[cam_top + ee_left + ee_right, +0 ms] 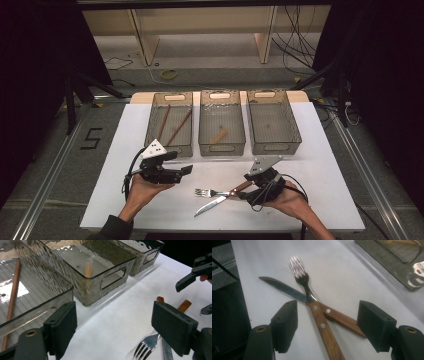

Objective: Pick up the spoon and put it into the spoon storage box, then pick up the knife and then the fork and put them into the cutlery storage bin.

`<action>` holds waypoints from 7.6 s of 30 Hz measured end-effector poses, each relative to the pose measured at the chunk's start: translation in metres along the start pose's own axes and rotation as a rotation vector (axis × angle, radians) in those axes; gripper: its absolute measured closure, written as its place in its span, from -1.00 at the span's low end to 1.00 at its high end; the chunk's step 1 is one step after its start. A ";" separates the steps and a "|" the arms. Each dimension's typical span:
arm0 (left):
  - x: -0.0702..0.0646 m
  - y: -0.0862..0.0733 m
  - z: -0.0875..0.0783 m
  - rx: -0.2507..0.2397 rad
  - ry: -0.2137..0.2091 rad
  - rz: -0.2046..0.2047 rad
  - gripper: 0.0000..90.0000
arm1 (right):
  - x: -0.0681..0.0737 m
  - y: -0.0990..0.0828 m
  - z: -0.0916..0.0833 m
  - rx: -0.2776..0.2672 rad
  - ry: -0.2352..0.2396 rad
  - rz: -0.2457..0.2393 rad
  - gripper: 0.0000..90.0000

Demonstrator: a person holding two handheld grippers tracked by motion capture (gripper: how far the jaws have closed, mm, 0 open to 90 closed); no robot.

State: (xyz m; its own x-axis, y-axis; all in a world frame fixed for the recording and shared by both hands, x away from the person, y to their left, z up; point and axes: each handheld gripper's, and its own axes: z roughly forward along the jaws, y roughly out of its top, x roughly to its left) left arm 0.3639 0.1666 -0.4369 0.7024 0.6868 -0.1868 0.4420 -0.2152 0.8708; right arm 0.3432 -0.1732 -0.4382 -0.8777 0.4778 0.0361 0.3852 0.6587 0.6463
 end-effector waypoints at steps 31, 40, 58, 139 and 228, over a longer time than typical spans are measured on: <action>0.000 -0.032 -0.009 -0.021 -0.009 0.005 -0.57 | 0.001 0.003 0.020 0.154 0.029 -0.091 -0.11; 0.001 -0.035 -0.011 -0.021 0.002 0.009 -0.57 | 0.001 0.003 0.023 0.177 0.035 -0.107 -0.07; -0.003 -0.039 -0.012 -0.010 0.000 0.025 -0.57 | 0.006 0.002 0.035 0.257 0.032 -0.148 0.18; -0.003 -0.046 -0.012 -0.038 0.009 0.028 -0.58 | -0.018 0.025 -0.006 0.123 -0.034 -0.092 0.71; 0.002 -0.046 -0.015 -0.069 0.024 0.014 -0.59 | -0.179 0.053 -0.041 0.024 -0.389 0.323 0.71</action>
State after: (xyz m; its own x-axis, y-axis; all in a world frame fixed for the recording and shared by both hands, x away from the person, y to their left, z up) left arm 0.3368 0.1886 -0.4708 0.6946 0.7004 -0.1642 0.3918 -0.1769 0.9029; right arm 0.5085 -0.2479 -0.3789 -0.5430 0.8377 -0.0587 0.6301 0.4526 0.6310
